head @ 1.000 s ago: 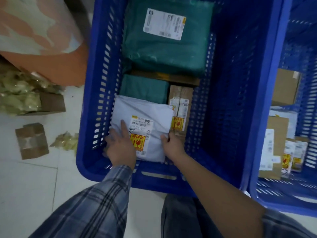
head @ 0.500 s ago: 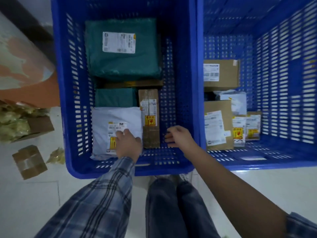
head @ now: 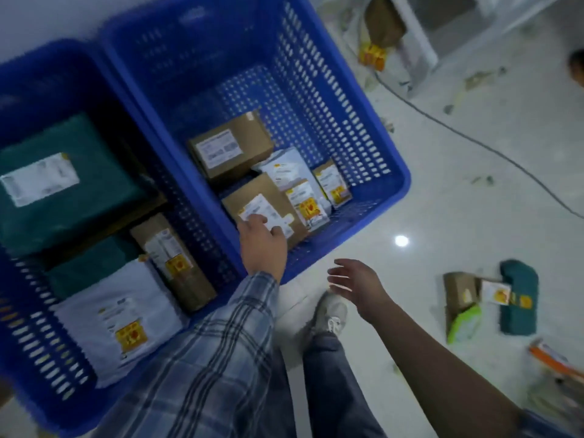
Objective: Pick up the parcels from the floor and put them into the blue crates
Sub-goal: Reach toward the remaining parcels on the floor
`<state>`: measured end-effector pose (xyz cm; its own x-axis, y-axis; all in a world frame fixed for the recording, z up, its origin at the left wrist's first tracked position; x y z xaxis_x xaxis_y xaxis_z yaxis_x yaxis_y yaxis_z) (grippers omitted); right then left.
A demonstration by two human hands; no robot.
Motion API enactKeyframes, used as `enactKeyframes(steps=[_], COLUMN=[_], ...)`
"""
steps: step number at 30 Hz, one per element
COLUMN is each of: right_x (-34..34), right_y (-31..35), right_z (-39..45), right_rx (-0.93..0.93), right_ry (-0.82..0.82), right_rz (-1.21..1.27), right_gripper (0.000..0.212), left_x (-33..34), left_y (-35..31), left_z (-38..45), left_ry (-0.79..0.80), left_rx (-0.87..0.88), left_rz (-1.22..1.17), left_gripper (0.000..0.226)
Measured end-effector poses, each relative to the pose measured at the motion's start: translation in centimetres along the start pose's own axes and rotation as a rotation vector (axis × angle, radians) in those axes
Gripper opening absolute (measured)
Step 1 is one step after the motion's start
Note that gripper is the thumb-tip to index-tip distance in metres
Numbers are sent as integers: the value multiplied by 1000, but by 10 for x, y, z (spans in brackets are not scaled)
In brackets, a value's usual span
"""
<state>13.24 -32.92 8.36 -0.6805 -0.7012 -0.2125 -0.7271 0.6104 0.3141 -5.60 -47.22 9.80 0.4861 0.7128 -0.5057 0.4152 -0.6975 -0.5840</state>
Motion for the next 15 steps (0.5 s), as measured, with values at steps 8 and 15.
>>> enactKeyframes(steps=[8,15], right_x=[-176,-224], right_y=[-112,-223], right_z=[12,28], right_rx=[218,355], right_ry=[-230,-171], right_rz=[190,391], right_gripper=[11,14], left_x=[124,220], left_y=[-46,10], left_z=[-55,-106], left_ry=[232,307], left_rx=[279,339], left_rz=[183,416], left_gripper=[19,12])
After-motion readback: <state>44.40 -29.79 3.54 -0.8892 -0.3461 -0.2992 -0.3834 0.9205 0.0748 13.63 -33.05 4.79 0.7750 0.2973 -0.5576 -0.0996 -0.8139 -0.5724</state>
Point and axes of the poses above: each hand's wrist, its own z-axis towards the middle knuckle, its own x-axis out of the palm, y = z × x, the point moved 10 cm from there along z, towards the middle knuckle, and after that the axes turned 5 degrees about -z, right-handed, at the moved point
